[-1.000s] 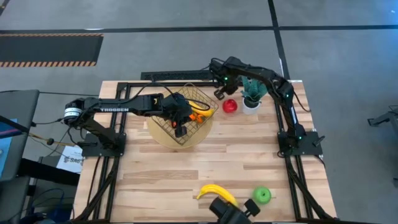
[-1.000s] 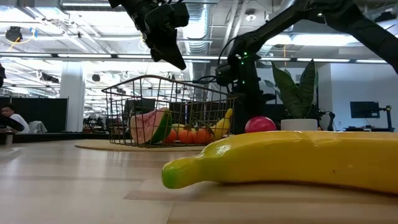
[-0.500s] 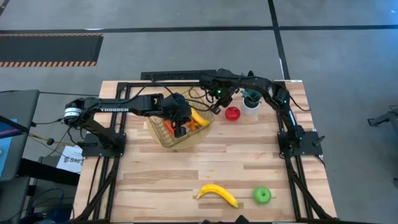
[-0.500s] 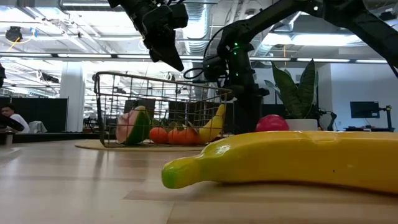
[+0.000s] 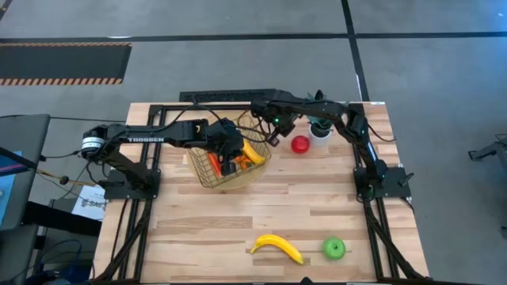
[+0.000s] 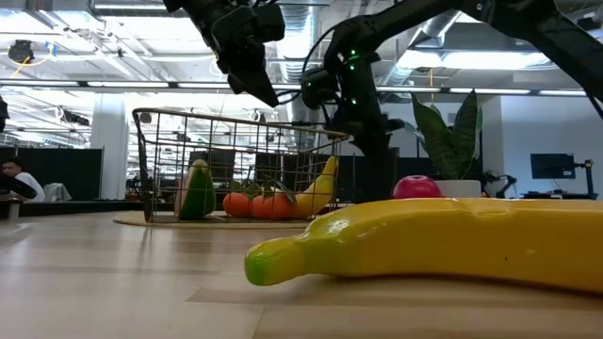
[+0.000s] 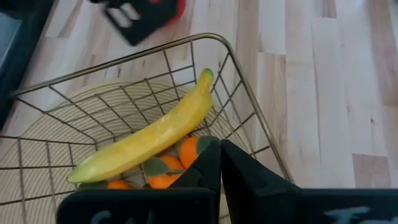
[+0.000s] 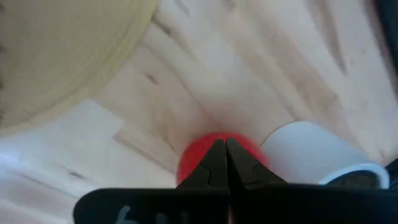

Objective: Build produce basket
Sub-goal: Put the red apple into the wire basket

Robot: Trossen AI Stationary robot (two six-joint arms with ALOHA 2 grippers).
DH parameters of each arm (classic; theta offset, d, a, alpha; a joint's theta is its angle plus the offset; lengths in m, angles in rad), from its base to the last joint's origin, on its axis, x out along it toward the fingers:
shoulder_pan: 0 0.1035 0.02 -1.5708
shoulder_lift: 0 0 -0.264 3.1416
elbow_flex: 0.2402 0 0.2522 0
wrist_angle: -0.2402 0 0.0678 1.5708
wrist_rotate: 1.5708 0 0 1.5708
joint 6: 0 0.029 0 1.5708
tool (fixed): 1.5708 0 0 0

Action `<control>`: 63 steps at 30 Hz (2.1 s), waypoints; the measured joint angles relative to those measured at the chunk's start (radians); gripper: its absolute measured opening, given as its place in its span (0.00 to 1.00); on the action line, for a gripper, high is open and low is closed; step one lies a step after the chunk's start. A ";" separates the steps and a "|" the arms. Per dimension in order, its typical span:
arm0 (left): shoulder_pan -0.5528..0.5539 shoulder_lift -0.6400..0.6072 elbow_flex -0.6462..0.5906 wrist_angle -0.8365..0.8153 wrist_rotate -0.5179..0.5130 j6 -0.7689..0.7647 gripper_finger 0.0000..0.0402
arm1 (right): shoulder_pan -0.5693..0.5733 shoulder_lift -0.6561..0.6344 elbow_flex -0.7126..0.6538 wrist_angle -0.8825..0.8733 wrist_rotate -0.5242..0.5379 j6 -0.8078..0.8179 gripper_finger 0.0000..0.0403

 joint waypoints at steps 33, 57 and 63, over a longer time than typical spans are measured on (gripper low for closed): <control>0.000 0.000 0.000 0.004 0.003 0.013 0.00 | 0.028 -0.407 -0.453 0.331 -0.099 0.186 0.00; 0.000 0.000 0.000 0.013 -0.004 -0.031 0.00 | -0.027 -0.404 -0.564 0.488 -0.028 0.069 0.00; 0.000 0.000 0.000 0.012 -0.007 -0.030 0.00 | 0.041 -0.404 -0.564 0.468 -0.033 0.115 0.00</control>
